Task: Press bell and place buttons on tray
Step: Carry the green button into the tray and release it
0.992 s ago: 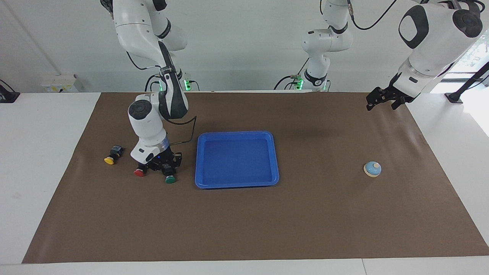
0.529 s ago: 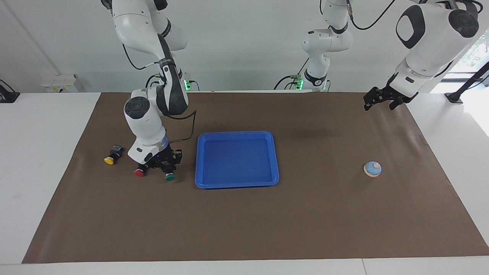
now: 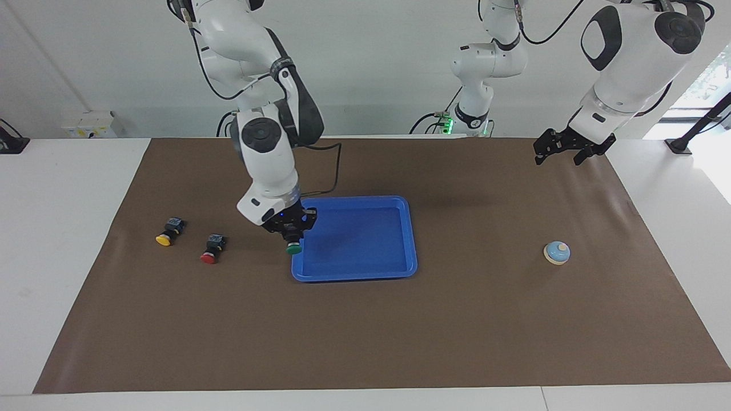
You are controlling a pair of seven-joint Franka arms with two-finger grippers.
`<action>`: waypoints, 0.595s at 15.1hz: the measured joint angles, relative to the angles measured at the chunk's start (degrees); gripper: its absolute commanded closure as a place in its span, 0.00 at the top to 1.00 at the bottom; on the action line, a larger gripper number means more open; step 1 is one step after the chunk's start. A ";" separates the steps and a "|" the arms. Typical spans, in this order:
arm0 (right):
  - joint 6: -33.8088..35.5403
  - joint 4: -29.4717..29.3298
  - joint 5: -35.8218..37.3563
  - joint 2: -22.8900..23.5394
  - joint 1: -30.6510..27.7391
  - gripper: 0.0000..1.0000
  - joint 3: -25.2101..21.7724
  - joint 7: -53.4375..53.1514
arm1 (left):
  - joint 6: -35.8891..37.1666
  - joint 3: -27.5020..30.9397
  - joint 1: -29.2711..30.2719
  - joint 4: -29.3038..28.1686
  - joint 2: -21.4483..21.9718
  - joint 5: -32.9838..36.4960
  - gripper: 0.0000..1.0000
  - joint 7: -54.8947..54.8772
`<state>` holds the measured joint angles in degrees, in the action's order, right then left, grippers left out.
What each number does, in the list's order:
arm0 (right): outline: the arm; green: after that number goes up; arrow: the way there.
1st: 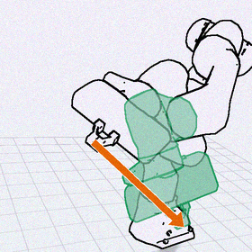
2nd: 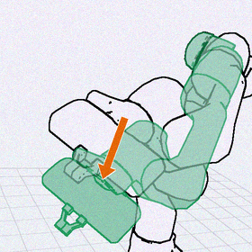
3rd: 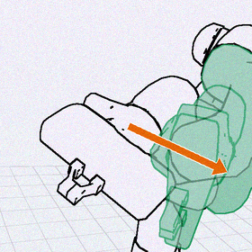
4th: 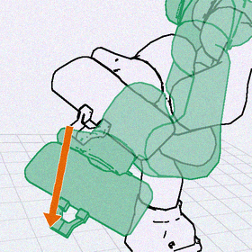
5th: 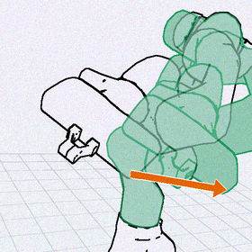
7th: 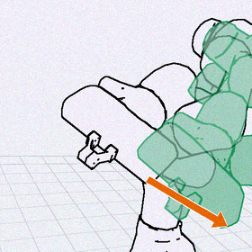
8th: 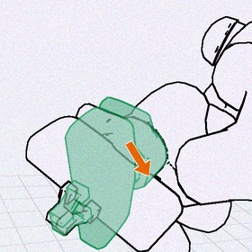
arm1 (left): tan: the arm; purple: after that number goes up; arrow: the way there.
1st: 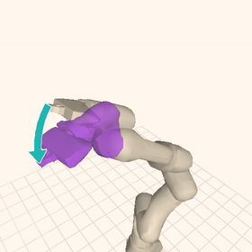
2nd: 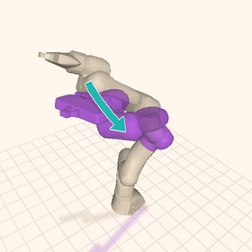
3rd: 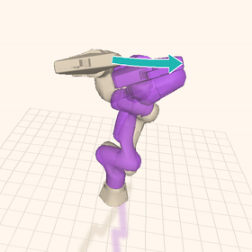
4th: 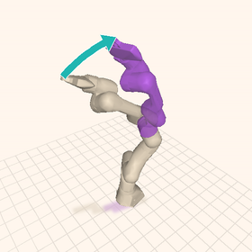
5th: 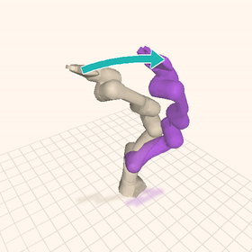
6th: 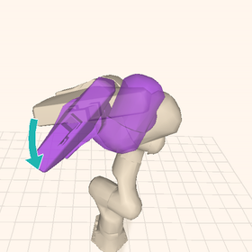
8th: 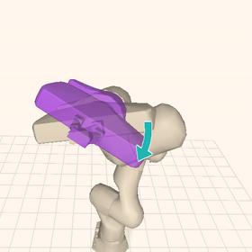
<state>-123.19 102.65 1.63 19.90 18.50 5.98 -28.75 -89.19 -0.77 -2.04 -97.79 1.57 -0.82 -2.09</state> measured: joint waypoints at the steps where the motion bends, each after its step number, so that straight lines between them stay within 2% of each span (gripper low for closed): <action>1: -1.59 0.09 0.00 1.33 0.13 0.00 0.00 -1.42 | 0.00 0.00 0.00 0.00 0.00 0.00 1.00 0.00; 4: -5.17 0.88 0.00 4.11 0.10 0.00 -0.22 -3.54 | 0.00 0.03 0.00 0.00 0.00 0.00 1.00 0.00; 7: -7.89 2.90 0.00 4.60 0.17 0.00 -0.20 -4.85 | 0.00 0.08 0.01 0.00 0.00 0.00 1.00 0.00; 8: -8.06 3.01 0.00 4.56 0.20 0.56 -0.17 -5.44 | 0.00 0.08 0.01 0.00 0.00 0.00 1.00 0.00; 9: -7.98 3.01 0.00 4.50 0.20 1.00 -0.16 -6.21 | 0.00 0.09 0.01 0.00 0.00 0.00 1.00 0.00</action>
<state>-131.17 105.67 1.63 24.40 18.70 5.81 -34.96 -89.19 -0.68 -2.03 -97.79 1.57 -0.82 -2.09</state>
